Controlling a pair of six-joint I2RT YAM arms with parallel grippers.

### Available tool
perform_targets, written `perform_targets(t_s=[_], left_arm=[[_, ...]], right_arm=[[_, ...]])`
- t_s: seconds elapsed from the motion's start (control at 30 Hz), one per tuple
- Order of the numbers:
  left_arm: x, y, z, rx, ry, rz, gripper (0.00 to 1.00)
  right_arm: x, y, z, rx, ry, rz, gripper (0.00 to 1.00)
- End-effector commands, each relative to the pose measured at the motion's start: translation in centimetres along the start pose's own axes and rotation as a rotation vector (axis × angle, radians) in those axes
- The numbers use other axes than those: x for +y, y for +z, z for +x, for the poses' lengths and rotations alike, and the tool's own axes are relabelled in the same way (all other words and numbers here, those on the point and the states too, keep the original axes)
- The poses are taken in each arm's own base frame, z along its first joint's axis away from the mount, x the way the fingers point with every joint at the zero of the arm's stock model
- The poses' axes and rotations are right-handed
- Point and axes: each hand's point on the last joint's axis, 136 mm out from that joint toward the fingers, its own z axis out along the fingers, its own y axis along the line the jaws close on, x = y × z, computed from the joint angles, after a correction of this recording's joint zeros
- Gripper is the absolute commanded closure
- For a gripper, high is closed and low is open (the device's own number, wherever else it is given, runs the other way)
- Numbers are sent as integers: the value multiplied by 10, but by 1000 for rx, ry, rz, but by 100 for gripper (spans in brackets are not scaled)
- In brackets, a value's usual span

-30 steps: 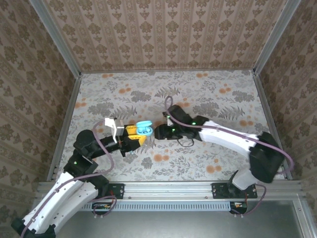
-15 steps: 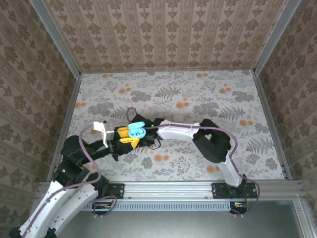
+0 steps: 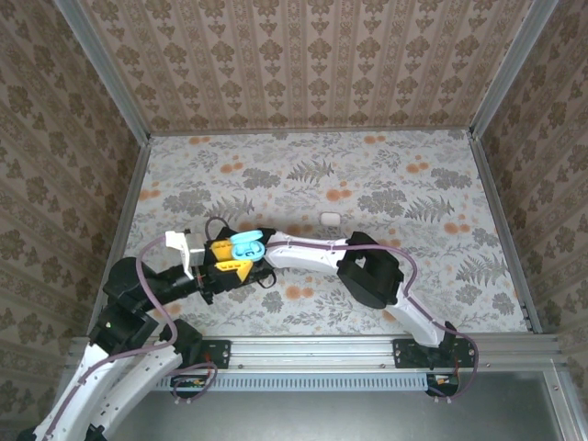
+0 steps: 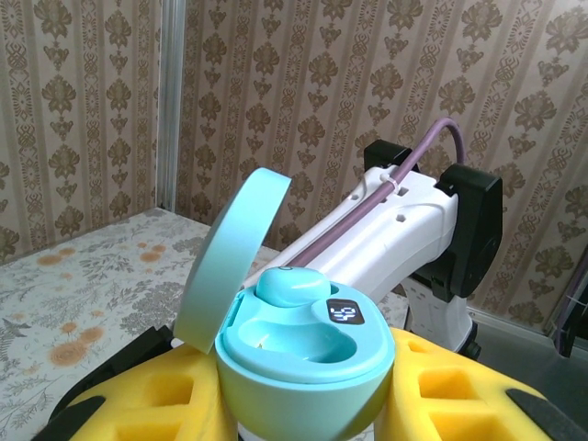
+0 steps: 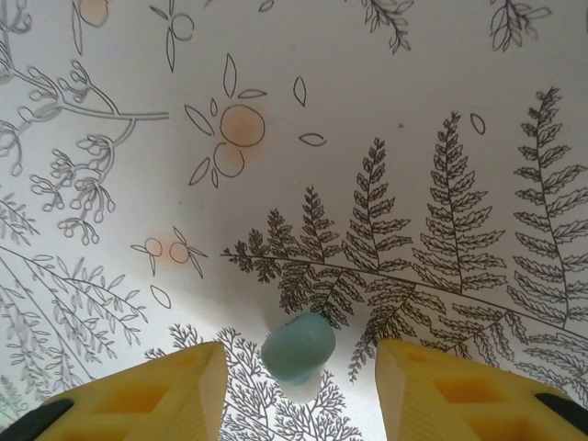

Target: Insert wireless bluetooth earbuds into charging case

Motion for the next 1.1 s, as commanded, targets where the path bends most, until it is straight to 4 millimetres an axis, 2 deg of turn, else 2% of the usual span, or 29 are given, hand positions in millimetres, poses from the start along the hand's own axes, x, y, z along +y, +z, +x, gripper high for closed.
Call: perform_targets(t_s=[0.0, 0.13, 0.47, 0.7, 0.9, 1.07], left_arm=[[-4, -6, -13, -35, 43, -8, 76], [-4, -7, -12, -34, 43, -8, 76], [-6, -9, -11, -32, 49, -8, 76], [-6, -11, -11, -32, 53, -12, 76], [-5, -9, -10, -37, 50, -11, 76], [-4, -8, -11, -41, 48, -11, 76]], right_arm=[[-13, 4, 6, 22, -44, 100, 53], [-7, 8, 5, 21, -62, 92, 57], [-2, 15, -1, 29, -78, 98, 59], [-6, 18, 6, 59, -87, 122, 63], [-10, 14, 13, 78, -105, 142, 68], [-11, 3, 10, 64, -102, 133, 71]])
